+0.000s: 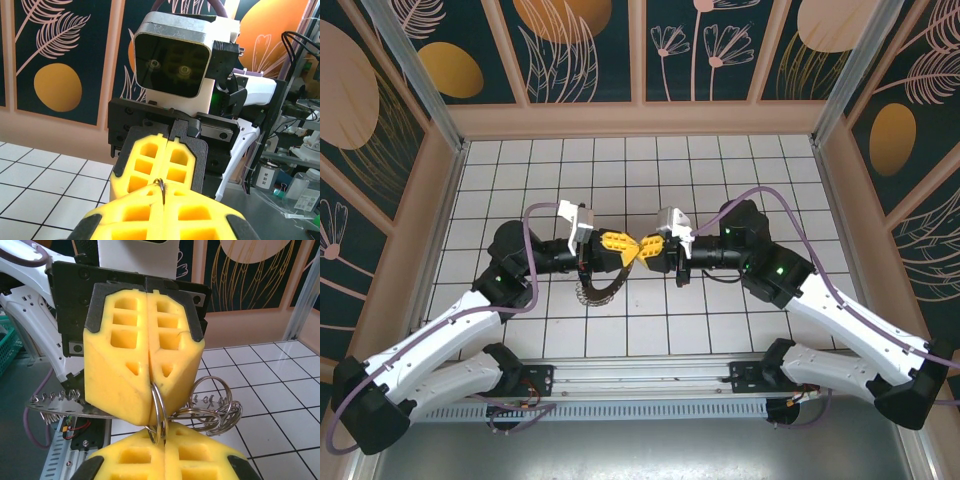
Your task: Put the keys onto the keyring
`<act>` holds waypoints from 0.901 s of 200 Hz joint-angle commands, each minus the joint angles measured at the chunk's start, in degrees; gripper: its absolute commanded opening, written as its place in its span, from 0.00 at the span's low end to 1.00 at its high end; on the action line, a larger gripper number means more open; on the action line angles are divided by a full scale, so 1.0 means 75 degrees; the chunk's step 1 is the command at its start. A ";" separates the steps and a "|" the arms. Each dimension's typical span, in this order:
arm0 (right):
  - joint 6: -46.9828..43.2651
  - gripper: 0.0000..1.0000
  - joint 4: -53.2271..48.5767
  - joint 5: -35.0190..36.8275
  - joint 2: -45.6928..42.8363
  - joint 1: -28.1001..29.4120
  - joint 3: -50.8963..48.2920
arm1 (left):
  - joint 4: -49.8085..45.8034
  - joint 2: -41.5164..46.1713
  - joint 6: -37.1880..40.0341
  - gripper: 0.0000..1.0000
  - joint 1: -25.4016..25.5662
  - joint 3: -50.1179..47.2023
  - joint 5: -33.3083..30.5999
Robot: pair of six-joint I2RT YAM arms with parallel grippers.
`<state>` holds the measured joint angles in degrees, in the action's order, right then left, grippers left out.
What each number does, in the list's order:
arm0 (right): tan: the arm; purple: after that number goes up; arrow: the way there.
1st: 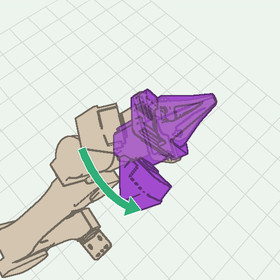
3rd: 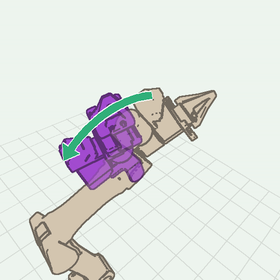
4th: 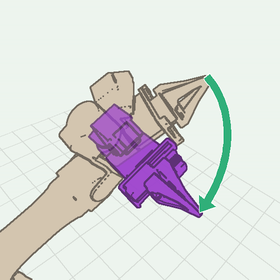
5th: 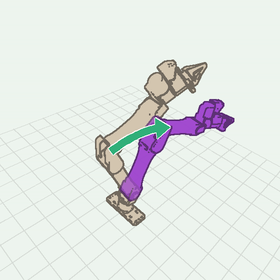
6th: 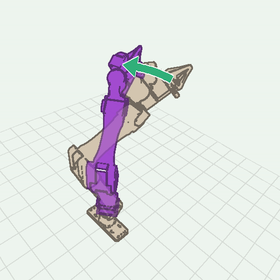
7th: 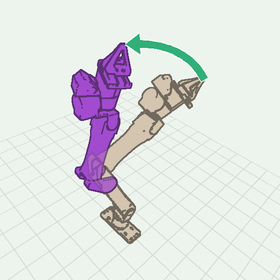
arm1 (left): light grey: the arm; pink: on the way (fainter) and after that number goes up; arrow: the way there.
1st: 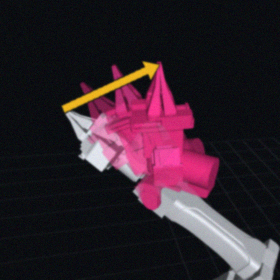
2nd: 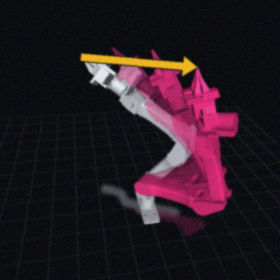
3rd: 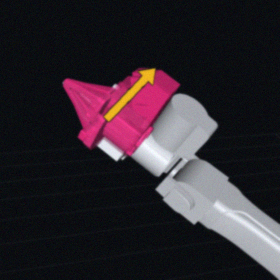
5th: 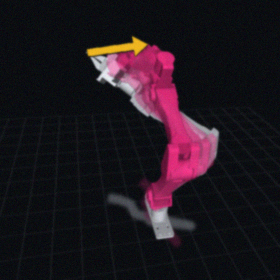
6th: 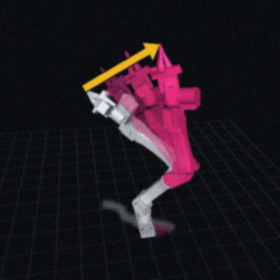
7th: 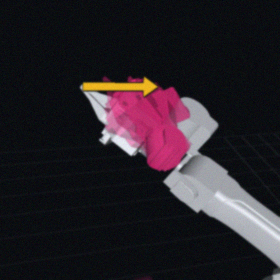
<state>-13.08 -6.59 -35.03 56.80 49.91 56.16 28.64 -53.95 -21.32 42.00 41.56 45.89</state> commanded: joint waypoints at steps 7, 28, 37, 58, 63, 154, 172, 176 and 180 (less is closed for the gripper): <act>0.0059 0.13 0.0453 -0.0106 0.0055 0.0113 -0.0057 | 0.0268 0.0030 0.0066 0.00 0.0159 0.0257 0.0214; 0.0149 0.17 0.0680 0.0075 -0.0476 0.0120 -0.0339 | -0.0020 0.0166 0.0250 0.00 0.0165 0.0268 0.0006; 0.0167 0.18 0.0736 0.0161 -0.0705 0.0119 -0.0441 | -0.0087 0.0186 0.0298 0.00 0.0161 0.0270 -0.0018; 0.0150 0.18 0.0770 0.0182 -0.1026 0.0122 -0.0546 | -0.0101 0.0157 0.0300 0.00 0.0164 0.0307 0.0051; 0.0139 0.18 0.0776 0.0170 -0.1064 0.0119 -0.0561 | -0.0098 0.0153 0.0293 0.00 0.0157 0.0323 0.0061; 0.0092 0.11 0.0874 0.0054 -0.0776 0.0125 -0.0522 | -0.0096 0.0166 0.0295 0.00 0.0166 0.0338 0.0198; 0.0060 0.00 0.0778 0.0090 -0.0788 0.0123 -0.0505 | -0.0147 0.0151 0.0310 0.00 0.0162 0.0360 0.0178; 0.0050 0.00 0.0737 0.0118 -0.0800 0.0124 -0.0479 | -0.0204 0.0145 0.0336 0.00 0.0161 0.0389 0.0170; 0.0022 0.00 0.0689 0.0145 -0.0797 0.0125 -0.0455 | -0.0319 0.0140 0.0378 0.00 0.0160 0.0434 0.0168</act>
<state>-12.25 -1.87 -34.13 50.28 50.35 52.53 25.78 -53.36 -19.62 42.85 42.24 46.30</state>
